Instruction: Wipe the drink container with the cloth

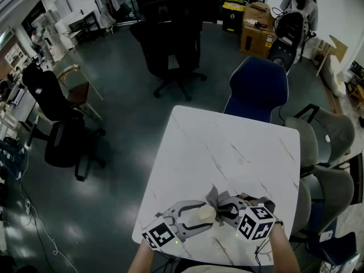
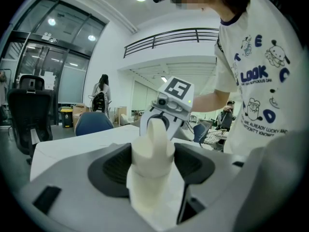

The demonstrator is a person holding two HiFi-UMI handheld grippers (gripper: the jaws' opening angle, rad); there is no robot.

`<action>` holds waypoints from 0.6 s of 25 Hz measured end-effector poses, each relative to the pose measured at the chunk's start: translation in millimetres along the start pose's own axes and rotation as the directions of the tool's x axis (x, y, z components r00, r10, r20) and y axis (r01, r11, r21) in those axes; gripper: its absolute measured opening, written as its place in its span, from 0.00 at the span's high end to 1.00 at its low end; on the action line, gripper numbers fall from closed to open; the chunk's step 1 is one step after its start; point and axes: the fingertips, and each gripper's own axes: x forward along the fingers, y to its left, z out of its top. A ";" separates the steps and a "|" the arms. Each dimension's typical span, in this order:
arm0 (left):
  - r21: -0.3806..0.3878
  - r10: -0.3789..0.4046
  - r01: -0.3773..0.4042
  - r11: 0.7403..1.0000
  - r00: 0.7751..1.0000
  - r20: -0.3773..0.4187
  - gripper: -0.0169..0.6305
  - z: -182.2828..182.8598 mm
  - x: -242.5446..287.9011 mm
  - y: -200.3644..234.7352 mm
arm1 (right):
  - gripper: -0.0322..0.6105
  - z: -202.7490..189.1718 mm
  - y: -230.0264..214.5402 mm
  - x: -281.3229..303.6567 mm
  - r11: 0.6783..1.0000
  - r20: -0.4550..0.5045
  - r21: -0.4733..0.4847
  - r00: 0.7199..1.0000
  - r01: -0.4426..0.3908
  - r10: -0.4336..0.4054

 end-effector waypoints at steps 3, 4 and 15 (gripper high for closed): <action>0.000 0.000 0.000 1.000 1.000 0.000 0.54 -0.5 -0.8 0.2 | 0.88 -9.7 3.8 13.3 0.999 -0.009 0.028 1.000 -0.016 0.016; 0.001 0.000 0.000 1.000 1.000 0.000 0.54 -1.2 -0.6 0.4 | 0.88 -13.4 4.7 18.0 0.999 -0.014 0.037 1.000 -0.018 0.018; 0.001 0.002 -0.002 1.000 1.000 0.000 0.54 -1.3 -0.6 0.6 | 0.88 -49.6 13.5 62.0 0.983 -0.060 0.183 0.998 0.013 -0.002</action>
